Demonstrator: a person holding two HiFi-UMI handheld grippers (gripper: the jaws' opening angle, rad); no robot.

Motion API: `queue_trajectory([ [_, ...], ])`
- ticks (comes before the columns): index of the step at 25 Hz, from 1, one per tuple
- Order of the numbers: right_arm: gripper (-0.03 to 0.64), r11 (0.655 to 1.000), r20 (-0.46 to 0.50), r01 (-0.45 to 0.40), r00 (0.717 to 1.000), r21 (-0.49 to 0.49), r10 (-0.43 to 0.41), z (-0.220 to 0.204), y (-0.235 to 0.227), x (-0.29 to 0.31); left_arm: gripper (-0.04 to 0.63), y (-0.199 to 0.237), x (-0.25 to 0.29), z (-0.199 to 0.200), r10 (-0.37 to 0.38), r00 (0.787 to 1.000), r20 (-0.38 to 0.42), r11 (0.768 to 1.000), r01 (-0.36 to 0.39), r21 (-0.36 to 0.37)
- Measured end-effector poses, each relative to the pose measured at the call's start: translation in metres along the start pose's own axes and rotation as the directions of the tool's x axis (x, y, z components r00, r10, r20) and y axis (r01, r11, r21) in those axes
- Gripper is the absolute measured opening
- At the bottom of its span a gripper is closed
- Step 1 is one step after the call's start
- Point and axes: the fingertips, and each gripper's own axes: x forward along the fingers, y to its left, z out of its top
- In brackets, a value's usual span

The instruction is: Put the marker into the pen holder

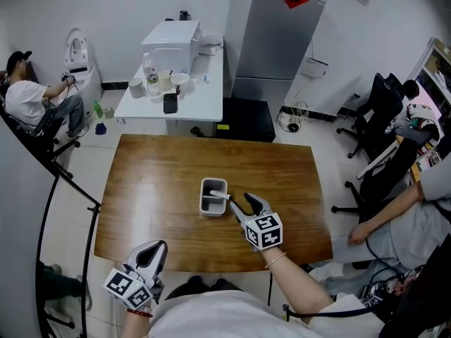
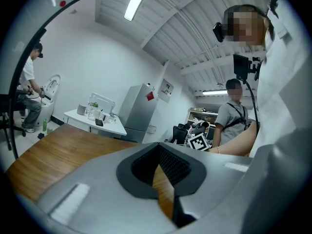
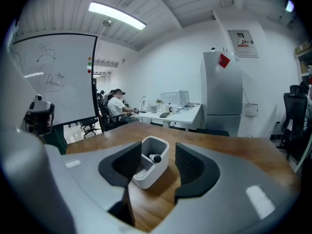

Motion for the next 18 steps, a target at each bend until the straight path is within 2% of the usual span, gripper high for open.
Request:
queue_trajectory([
  [5, 0.192, 1.000, 0.082, -0.016, 0.996, 0.018, 0.015, 0.018, 0.010, -0.031, -0.003, -0.006, 0.013, 0.002, -0.040, 0.999, -0.001, 0.999, 0.040, 0.014],
  [9, 0.190, 0.999, 0.177, -0.038, 0.983, -0.010, 0.039, 0.042, 0.028, -0.070, -0.003, -0.019, 0.029, 0.007, -0.098, 0.995, 0.005, 0.995, 0.097, 0.035],
  [13, 0.189, 0.999, 0.271, -0.027, 0.962, -0.038, 0.036, 0.071, 0.047, -0.113, -0.003, -0.039, 0.050, 0.022, -0.172, 0.985, 0.020, 0.983, 0.170, 0.069],
  [18, 0.189, 0.999, 0.333, 0.001, 0.943, -0.040, 0.012, 0.084, 0.064, -0.157, -0.003, -0.068, 0.065, 0.045, -0.243, 0.968, 0.057, 0.964, 0.234, 0.125],
])
